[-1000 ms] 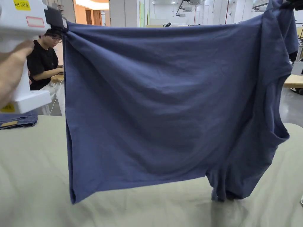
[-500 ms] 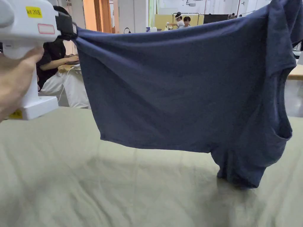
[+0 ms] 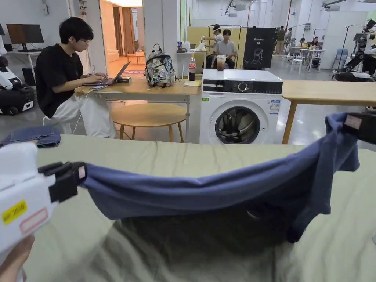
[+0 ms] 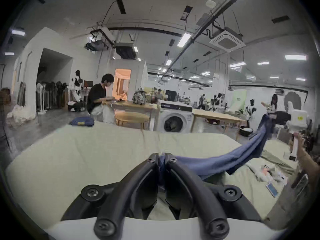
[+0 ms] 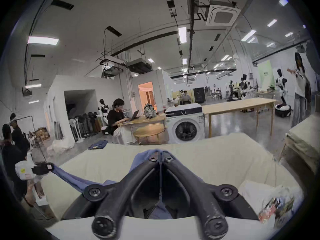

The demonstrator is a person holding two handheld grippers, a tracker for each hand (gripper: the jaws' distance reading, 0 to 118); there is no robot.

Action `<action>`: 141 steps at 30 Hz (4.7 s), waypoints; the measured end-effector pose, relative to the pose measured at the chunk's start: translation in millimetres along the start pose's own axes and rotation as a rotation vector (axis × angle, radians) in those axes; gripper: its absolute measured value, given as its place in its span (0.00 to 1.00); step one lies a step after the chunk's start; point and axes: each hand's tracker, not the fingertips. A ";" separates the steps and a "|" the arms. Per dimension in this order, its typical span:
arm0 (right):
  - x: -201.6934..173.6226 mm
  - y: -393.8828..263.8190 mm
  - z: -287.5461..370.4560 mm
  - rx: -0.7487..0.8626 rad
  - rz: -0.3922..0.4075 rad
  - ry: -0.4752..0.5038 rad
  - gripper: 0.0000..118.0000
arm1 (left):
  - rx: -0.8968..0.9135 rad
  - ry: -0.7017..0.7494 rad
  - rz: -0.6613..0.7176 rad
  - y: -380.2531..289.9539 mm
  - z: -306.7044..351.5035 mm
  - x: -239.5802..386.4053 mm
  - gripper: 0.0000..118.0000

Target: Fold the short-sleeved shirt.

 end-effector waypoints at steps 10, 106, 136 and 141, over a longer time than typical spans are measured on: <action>-4.2 -143.1 121.1 -0.199 -0.086 0.007 0.00 | -0.168 0.036 0.065 -117.7 131.1 8.8 0.00; 22.7 -244.3 -64.4 -0.531 -0.123 -0.230 0.05 | -0.474 0.008 0.117 -134.4 -74.6 -46.2 0.03; -93.8 -216.2 158.6 -0.126 0.187 -0.171 0.00 | 0.014 -0.016 -0.095 -103.3 153.3 67.2 0.00; -93.1 -219.2 151.9 -0.161 0.178 -0.156 0.00 | -0.003 -0.026 -0.045 -107.4 143.9 39.5 0.00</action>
